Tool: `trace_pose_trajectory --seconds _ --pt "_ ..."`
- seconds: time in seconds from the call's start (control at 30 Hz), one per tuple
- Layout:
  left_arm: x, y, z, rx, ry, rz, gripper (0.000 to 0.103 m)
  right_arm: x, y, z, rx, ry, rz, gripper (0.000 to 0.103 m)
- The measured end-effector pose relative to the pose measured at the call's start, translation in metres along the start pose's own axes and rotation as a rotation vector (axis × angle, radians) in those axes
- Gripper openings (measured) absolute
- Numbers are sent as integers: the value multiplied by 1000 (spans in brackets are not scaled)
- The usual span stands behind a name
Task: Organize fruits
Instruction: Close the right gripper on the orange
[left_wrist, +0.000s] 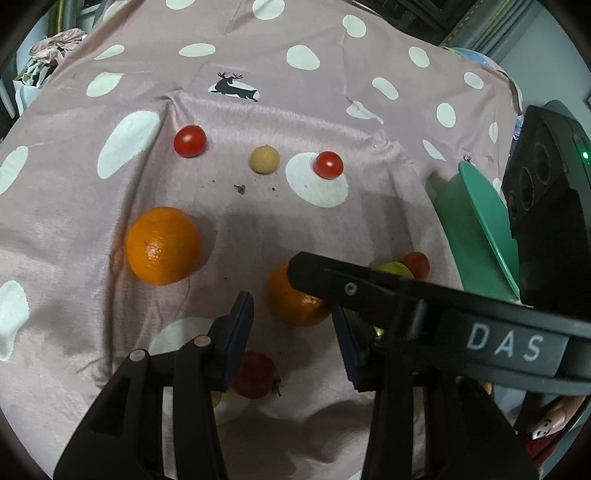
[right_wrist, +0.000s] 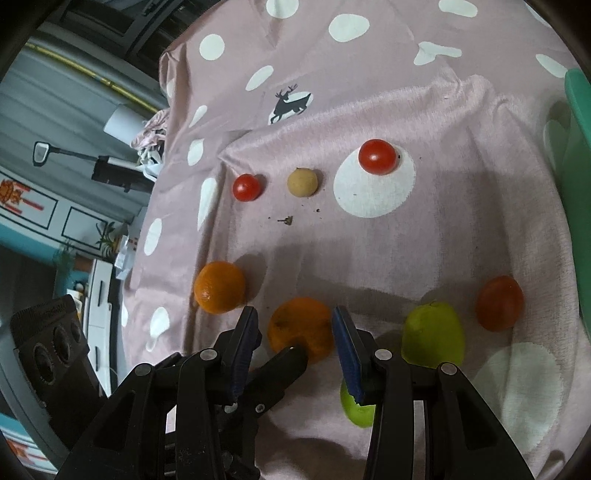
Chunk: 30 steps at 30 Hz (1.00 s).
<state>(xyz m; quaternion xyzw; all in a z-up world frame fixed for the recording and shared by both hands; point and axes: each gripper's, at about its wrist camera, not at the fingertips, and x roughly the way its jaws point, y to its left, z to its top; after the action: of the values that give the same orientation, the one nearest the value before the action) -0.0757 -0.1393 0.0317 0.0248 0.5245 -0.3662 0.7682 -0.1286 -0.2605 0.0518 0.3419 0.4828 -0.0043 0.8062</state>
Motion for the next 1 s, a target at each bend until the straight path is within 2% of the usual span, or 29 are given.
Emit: trace_pose_trajectory --seconds 0.57,1.0 --pt "16 -1 -2 -7 43 -18 43 8 1 -3 -18 18 -29 45" --pt "13 -5 -2 10 -7 12 43 7 3 -3 -25 4 -19 45"
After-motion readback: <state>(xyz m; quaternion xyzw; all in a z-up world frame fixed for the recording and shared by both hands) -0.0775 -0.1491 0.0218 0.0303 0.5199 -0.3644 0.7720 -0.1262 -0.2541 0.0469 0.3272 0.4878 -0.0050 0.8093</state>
